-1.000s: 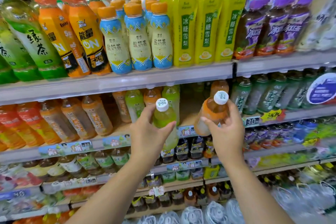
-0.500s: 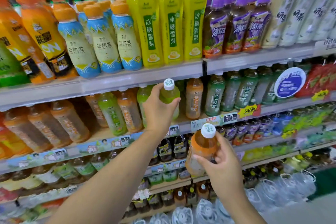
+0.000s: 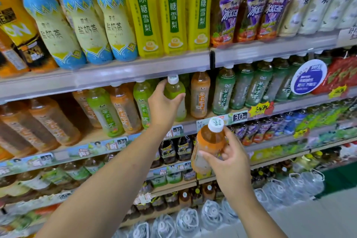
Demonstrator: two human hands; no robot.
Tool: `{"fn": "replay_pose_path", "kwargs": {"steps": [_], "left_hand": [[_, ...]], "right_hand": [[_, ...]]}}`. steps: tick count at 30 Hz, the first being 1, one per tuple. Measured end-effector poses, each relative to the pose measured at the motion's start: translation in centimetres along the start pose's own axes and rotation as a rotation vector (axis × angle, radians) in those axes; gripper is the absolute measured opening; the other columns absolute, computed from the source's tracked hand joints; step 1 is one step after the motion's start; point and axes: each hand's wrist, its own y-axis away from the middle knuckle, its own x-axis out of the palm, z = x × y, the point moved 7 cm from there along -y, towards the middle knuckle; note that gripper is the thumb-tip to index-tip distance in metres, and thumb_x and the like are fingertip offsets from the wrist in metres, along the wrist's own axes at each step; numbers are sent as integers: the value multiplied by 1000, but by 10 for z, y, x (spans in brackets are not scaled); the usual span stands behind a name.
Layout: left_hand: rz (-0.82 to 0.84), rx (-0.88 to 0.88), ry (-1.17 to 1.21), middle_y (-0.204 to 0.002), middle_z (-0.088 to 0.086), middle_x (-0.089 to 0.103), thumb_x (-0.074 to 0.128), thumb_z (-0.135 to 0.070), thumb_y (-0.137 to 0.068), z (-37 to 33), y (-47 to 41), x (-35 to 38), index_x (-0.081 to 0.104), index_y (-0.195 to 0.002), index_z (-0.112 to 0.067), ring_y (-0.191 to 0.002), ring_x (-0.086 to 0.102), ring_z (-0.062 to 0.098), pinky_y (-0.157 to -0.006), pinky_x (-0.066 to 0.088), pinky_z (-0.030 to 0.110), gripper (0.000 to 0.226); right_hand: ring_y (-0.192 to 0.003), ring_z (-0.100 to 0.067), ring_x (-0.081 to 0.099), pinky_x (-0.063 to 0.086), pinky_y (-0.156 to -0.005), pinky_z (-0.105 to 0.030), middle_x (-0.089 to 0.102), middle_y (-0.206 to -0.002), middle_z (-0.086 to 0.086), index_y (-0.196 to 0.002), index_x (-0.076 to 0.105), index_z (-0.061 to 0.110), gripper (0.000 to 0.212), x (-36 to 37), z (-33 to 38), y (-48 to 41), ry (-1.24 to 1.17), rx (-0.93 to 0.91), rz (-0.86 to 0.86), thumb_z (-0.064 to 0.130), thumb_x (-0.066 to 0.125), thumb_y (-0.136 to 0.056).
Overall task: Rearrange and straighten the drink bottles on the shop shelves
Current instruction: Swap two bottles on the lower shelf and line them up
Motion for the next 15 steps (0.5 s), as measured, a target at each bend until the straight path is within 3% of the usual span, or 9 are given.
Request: {"fn": "replay_pose_path", "kwargs": {"steps": [1,3,5,7,10,13,15], "left_hand": [[1,-18,-10,-127,5,65,83,-37,-70,0,-5,0,56,-132,-11,-109,60,13,-89,40,16,72],[-4,-69,-21,-118,5,70,85,-39,-67,0,-14,0,58,-131,-10,-81,60,-1,-75,35,4,75],[-9,-103,-56,-95,1,73,85,-41,-66,-2,-22,-1,62,-128,-11,-58,48,-9,-62,35,5,74],[-10,-104,-124,-88,-5,71,85,-45,-64,-7,-27,0,67,-121,-14,-63,59,4,-58,39,13,67],[-50,-106,-262,-91,7,76,82,-52,-63,-14,-28,1,72,-106,-12,-83,69,25,-63,44,25,60],[-51,-118,-346,-81,12,73,80,-56,-64,-19,-27,5,65,-83,-9,-78,69,33,-60,46,30,53],[-39,-118,-363,-80,10,72,79,-58,-63,-22,-26,8,59,-78,-12,-77,69,33,-59,47,31,53]], "right_hand": [[-111,0,63,52,-94,-22,64,-126,11,-115,45,71,80,2,-1,-1,-17,0,11,16,86,-72],[-113,-3,63,53,-95,-26,64,-127,8,-118,48,66,77,8,-3,-2,-48,6,33,15,85,-73],[-114,-5,64,53,-96,-29,65,-127,8,-118,49,65,77,11,-6,-1,-64,12,37,14,85,-72],[-113,-6,65,54,-95,-29,67,-125,8,-117,50,65,77,13,-9,0,-71,21,37,14,86,-71],[-111,-5,66,54,-94,-28,68,-124,8,-116,51,65,76,16,-11,2,-69,29,39,17,87,-70],[-110,-5,67,54,-93,-26,68,-123,7,-116,52,63,76,17,-13,2,-85,34,30,14,87,-69],[-108,-5,68,54,-91,-24,69,-122,6,-116,54,59,74,17,-13,2,-98,36,28,11,86,-71]]}}
